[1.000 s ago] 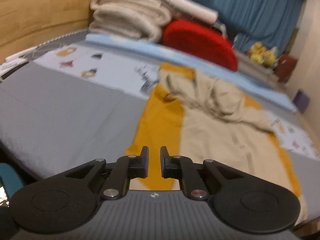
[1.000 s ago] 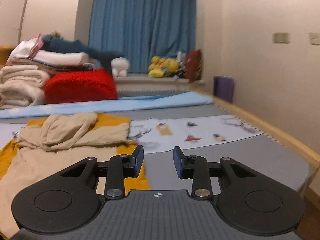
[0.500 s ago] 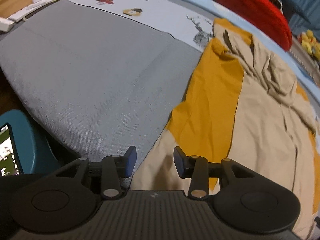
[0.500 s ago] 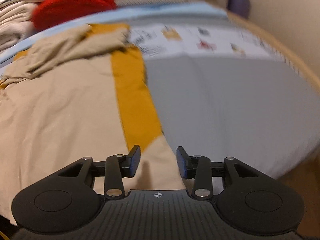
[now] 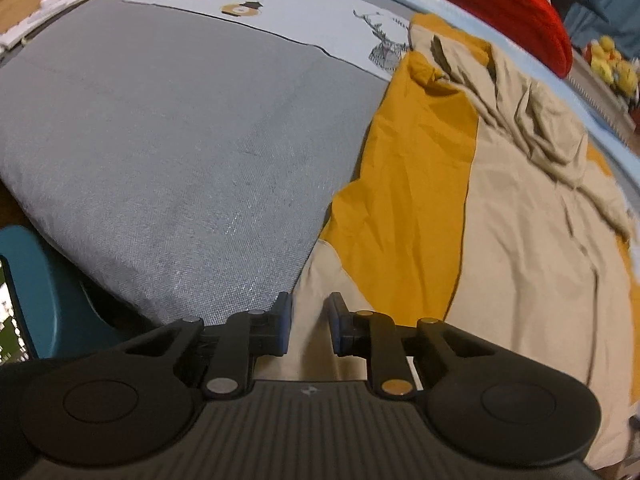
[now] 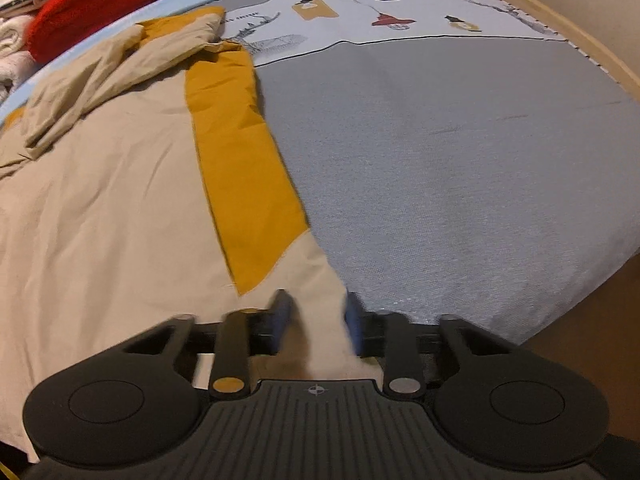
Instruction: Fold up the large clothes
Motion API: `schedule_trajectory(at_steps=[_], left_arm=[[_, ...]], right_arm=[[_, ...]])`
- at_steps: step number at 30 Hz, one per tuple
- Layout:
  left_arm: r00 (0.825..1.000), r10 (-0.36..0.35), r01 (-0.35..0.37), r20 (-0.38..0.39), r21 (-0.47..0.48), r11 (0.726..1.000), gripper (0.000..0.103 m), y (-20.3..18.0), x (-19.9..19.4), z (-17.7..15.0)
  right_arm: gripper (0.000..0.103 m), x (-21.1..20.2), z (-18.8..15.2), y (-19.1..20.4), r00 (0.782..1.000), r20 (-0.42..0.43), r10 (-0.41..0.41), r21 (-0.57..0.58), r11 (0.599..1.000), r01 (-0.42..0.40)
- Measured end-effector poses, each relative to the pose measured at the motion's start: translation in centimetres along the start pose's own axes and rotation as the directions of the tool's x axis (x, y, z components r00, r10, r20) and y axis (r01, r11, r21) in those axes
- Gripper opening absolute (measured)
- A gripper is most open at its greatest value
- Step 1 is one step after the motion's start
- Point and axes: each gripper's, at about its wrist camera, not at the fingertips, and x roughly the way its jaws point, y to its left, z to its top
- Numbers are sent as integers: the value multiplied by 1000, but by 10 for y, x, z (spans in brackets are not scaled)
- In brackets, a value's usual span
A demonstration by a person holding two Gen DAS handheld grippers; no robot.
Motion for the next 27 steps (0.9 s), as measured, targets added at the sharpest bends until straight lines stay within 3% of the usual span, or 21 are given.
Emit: schedule_trajectory(at_steps=[2,6,14,15,16,17,22,26,27], left_arm=[[1000,-27,27,-5,-50,998,21,6,-3,1],[999,-18,15,-29,-85,996,25,10,1,0],[999,15,-16,-33,-26,1000,30,0,7,-3],[999,21,-22,-29,-15,1000,27,-1,6,-3],[999,27,-27,-24,-7,1000,14,-2,6,-3],[1000,24,-24,-18,-7,1000,11,-2,4,-3],[1000,3,-3,3,-10,1000,12,-2,-4,-2],[999,17,-18,-46,-21,1000,21,0,7,-4],[999,26,-26,-44,-4,1000,21,-2,7,-4]], right_arm=[[15,-2,2,-6,1000,-1,17,48,999,-17],[18,0,3,-14,999,-11,30,112,993,-28],[20,2,1,-6,1000,-12,4,48,999,-3],[19,1,1,-6,1000,-10,5,46,999,-4],[16,1,1,-6,1000,-7,7,43,999,-6],[8,-1,2,-6,1000,0,7,39,999,-7],[3,-19,8,-7,994,84,70,49,996,-74],[14,-10,8,-10,999,40,30,67,997,-33],[24,-5,7,-11,1000,11,18,78,997,-19]])
